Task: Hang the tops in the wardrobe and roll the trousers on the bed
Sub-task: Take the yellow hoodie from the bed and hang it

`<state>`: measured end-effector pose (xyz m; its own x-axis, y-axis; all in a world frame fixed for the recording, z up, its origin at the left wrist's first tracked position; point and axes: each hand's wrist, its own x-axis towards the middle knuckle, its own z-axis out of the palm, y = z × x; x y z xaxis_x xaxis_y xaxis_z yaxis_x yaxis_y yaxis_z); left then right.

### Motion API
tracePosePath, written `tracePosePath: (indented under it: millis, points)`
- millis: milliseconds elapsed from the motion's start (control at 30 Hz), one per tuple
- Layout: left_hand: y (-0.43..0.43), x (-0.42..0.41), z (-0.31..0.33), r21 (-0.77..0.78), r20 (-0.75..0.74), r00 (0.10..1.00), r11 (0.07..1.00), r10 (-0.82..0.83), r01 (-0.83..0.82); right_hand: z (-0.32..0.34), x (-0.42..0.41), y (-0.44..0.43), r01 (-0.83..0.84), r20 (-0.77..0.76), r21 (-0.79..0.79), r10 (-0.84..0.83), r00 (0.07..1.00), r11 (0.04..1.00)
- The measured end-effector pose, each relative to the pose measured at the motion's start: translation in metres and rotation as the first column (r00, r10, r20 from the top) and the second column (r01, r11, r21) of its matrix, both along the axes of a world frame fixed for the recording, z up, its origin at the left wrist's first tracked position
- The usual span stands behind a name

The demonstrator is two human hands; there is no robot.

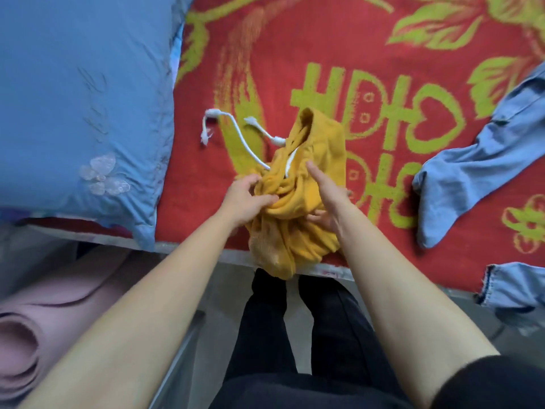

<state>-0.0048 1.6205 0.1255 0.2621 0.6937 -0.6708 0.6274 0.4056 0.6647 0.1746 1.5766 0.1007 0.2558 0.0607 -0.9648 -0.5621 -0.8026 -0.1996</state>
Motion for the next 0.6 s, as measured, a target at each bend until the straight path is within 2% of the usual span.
tracePosePath:
  millis: [33, 100, 200, 300, 367, 467, 533, 600]
  points:
    - [-0.006, -0.002, 0.010, -0.037, 0.055, 0.998, 0.999, -0.020, 0.022, 0.008, -0.002, -0.001, 0.017, -0.088, 0.032, -0.014, 0.996, 0.999]
    - [-0.013, -0.009, 0.026, -0.096, 0.070, 0.995, 0.993, -0.064, 0.071, 0.019, -0.006, -0.005, -0.012, -0.069, 0.085, 0.018, 0.997, 0.996]
    - [-0.016, -0.023, 0.047, -0.188, -0.021, 0.987, 0.970, -0.157, 0.151, 0.053, -0.009, -0.012, -0.133, 0.149, 0.174, 0.107, 0.983, 0.976]
    - [-0.011, -0.036, 0.073, -0.307, -0.062, 0.981, 0.938, -0.186, 0.159, 0.107, -0.002, -0.013, -0.349, 0.451, 0.263, 0.206, 0.869, 0.900]
    - [-0.001, -0.038, 0.092, -0.247, -0.094, 0.983, 0.960, -0.160, 0.132, 0.151, 0.005, -0.013, -0.479, 0.573, 0.332, 0.230, 0.786, 0.812]
    - [0.022, -0.033, 0.130, 0.022, -0.165, 0.983, 0.996, -0.078, 0.083, 0.224, 0.016, -0.004, -0.654, 0.682, 0.420, 0.257, 0.685, 0.629]
    - [0.035, -0.024, 0.161, 0.133, -0.164, 0.984, 0.987, -0.063, 0.086, 0.273, 0.022, 0.003, -0.633, 0.674, 0.540, 0.165, 0.720, 0.554]
    - [0.041, -0.013, 0.193, 0.160, -0.119, 0.988, 0.980, -0.099, 0.118, 0.320, 0.027, 0.008, -0.553, 0.590, 0.691, 0.079, 0.803, 0.466]
